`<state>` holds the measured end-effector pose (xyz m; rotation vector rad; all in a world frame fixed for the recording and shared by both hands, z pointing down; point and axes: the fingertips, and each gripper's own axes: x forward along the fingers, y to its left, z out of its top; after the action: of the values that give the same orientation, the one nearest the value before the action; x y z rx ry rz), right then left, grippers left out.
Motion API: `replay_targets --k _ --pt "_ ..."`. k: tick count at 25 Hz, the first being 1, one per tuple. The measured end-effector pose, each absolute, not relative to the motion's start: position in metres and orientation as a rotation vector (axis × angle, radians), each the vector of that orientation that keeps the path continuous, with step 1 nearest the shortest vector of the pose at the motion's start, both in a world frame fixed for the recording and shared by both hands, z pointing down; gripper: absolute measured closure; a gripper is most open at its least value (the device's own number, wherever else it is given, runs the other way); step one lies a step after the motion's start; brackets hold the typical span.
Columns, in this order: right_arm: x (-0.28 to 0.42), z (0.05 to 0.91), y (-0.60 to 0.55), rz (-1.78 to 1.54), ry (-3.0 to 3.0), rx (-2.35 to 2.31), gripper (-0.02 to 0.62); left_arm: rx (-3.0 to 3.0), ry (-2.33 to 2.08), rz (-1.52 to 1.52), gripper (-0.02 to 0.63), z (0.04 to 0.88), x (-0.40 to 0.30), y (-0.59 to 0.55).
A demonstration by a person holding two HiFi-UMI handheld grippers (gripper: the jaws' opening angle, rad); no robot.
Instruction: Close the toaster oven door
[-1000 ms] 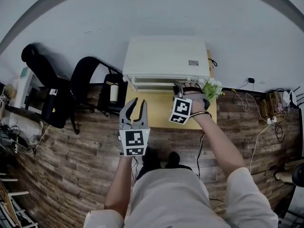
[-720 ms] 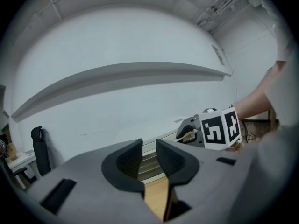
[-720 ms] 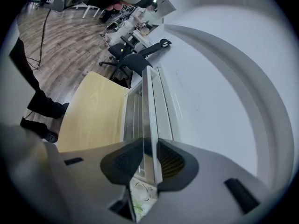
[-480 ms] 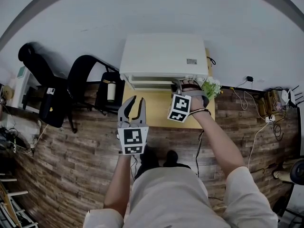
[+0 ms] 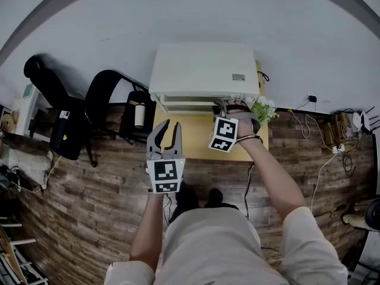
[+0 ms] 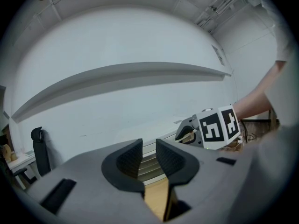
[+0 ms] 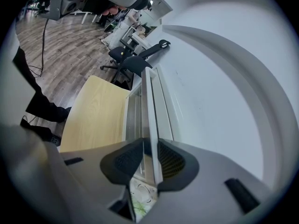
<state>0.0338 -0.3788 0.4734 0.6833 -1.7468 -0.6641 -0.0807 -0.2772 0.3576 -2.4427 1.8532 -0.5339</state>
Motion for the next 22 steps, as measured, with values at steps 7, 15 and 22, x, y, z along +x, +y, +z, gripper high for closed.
replay_targets --k 7,15,22 --pt "0.034 0.477 -0.375 -0.709 -1.759 0.727 0.489 -2.420 1.865 -0.530 0.518 0.354 -0.081 -0.267" --pt "0.035 0.477 -0.368 -0.709 -1.772 0.702 0.439 -2.378 1.908 -0.538 0.518 0.350 -0.087 -0.251" --pt "0.039 0.464 -0.351 -0.745 -1.811 0.714 0.436 -2.369 1.945 -0.541 0.518 0.354 -0.078 -0.235"
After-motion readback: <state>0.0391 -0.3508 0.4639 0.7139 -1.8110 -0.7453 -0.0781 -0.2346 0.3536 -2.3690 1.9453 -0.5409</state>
